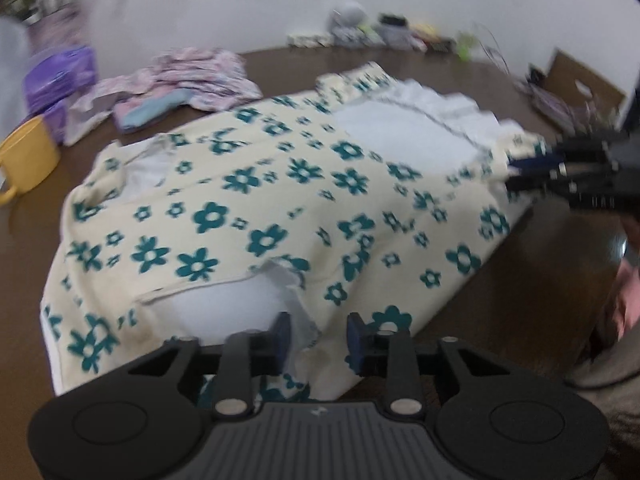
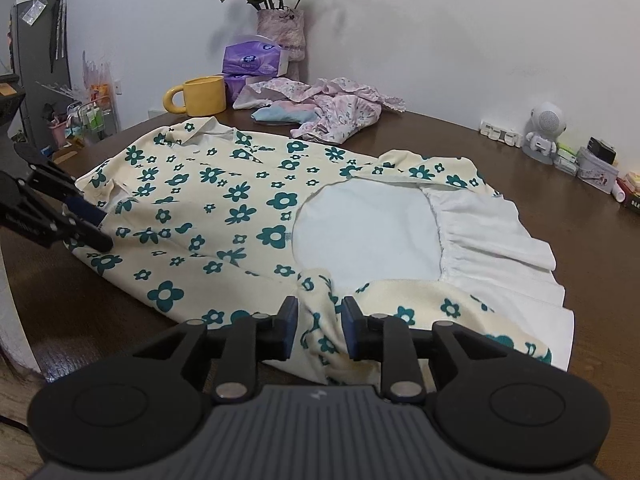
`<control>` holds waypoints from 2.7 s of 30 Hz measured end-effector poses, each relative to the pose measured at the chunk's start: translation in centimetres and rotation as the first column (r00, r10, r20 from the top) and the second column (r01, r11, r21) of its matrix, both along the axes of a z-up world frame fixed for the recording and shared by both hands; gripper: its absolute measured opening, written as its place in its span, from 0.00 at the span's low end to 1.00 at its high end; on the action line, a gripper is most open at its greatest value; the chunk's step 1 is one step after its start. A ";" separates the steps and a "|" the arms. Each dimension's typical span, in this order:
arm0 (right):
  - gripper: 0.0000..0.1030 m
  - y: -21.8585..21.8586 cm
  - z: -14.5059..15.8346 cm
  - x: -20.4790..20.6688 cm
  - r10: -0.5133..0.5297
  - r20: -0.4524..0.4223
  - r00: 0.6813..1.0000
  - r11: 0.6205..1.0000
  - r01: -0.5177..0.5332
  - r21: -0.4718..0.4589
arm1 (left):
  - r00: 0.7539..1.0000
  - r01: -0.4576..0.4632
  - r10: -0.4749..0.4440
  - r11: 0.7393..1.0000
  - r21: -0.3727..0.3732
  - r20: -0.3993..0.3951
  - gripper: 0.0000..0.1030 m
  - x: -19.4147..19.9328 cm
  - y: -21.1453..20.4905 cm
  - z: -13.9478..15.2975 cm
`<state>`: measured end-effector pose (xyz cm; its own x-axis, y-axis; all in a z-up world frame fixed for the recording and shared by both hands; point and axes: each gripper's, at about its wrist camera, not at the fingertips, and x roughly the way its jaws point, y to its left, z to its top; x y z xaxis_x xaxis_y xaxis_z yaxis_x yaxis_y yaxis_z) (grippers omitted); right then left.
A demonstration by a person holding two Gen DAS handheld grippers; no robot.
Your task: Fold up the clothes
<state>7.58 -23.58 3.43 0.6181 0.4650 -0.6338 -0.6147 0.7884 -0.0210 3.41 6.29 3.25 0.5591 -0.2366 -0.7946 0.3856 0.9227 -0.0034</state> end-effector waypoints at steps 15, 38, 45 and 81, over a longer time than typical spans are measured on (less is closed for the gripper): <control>0.11 -0.2 -0.5 1.8 0.010 -0.065 0.998 0.999 -0.013 -0.047 | 0.969 -0.031 -0.056 0.938 -0.344 -0.240 0.01 3.0 5.0 1.1; 0.26 1.6 -0.7 1.4 0.008 -0.080 0.997 1.000 -0.009 -0.017 | 0.969 0.073 -0.136 0.954 -0.289 -0.204 0.00 2.5 3.8 0.9; 0.26 1.2 -1.3 1.9 -0.028 -0.095 0.995 1.000 0.026 -0.017 | 0.956 -0.068 -0.067 0.896 -0.438 -0.285 0.00 2.4 6.5 -0.6; 0.32 6.9 -1.5 1.1 -0.347 -0.139 0.928 0.938 0.344 -0.043 | 0.871 0.165 -0.372 0.838 -0.521 -0.322 0.00 4.8 6.7 -2.7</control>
